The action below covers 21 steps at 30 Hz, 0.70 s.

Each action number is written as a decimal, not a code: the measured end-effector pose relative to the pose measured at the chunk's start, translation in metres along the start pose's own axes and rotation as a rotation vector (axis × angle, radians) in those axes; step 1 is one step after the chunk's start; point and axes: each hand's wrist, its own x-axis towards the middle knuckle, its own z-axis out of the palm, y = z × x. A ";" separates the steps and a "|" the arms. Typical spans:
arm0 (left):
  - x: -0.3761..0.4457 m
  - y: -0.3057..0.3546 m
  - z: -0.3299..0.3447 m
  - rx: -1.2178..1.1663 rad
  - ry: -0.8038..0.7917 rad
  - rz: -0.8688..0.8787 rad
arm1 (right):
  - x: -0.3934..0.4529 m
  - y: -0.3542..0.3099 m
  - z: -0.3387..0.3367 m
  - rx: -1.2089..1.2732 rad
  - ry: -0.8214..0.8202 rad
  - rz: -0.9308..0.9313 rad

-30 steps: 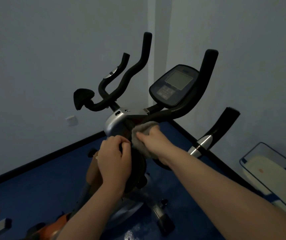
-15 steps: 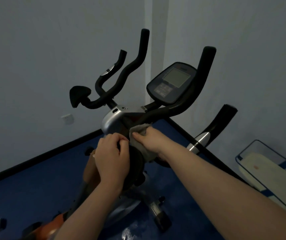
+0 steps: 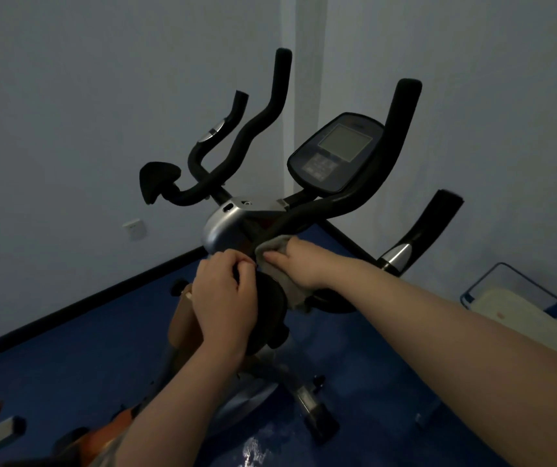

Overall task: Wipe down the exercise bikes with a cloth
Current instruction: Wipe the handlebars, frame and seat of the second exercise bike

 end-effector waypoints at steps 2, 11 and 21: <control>-0.001 0.000 -0.001 -0.007 -0.001 0.007 | -0.003 0.003 0.006 -0.016 0.067 -0.027; 0.001 0.000 0.002 -0.004 0.021 0.033 | -0.024 0.020 -0.006 -0.461 -0.063 -0.080; -0.002 0.006 -0.003 0.025 -0.006 0.068 | -0.039 0.029 0.003 -0.621 0.023 -0.224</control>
